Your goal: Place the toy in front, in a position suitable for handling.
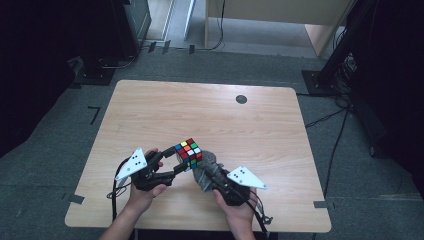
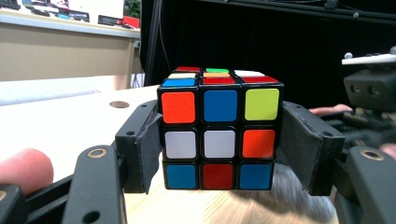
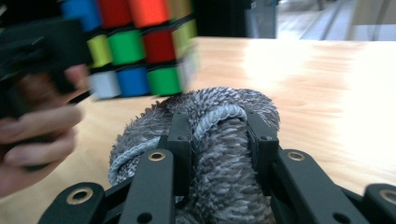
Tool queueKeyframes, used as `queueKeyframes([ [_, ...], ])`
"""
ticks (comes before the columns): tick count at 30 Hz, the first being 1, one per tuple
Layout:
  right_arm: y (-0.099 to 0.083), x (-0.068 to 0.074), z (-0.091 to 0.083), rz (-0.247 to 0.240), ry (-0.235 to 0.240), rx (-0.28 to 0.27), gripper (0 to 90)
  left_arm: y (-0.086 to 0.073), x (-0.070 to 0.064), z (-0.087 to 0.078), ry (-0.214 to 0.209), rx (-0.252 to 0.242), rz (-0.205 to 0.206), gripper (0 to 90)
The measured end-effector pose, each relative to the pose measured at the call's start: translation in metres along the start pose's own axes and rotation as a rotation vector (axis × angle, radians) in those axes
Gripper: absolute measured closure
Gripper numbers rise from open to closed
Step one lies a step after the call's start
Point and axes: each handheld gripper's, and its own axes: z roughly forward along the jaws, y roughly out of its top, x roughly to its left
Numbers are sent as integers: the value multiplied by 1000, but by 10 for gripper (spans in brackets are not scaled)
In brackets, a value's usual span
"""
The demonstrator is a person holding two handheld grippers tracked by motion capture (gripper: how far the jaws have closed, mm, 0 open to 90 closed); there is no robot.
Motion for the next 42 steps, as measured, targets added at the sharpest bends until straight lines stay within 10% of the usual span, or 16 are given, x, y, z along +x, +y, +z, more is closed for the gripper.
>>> queueKeyframes([
  [6, 4, 13, -1, -38, 88, -18, 691, -1, 3, -2, 10, 1, 4, 347],
  [11, 10, -34, -11, -47, -225, -10, 687, 0, 11, -7, 31, -12, -16, 347],
  [17, -11, -84, 4, -9, -350, 119, 673, 0, 15, -9, 53, -12, -24, 347],
  [21, -19, -98, 10, 34, -332, 166, 459, -2, 18, -7, 64, -5, -33, 347],
  [24, -12, -91, 4, 17, -324, 102, 395, -1, 20, -7, 70, -7, -44, 347],
  [27, -2, -74, -3, -11, -228, 2, 419, 1, 21, -8, 67, -15, -70, 347],
  [34, 3, -20, 6, -82, 12, -43, 378, 5, 16, -4, 53, -44, -118, 347],
  [42, 2, 11, 13, -106, 64, -117, 316, 6, 4, 4, 13, -64, -180, 347],
])
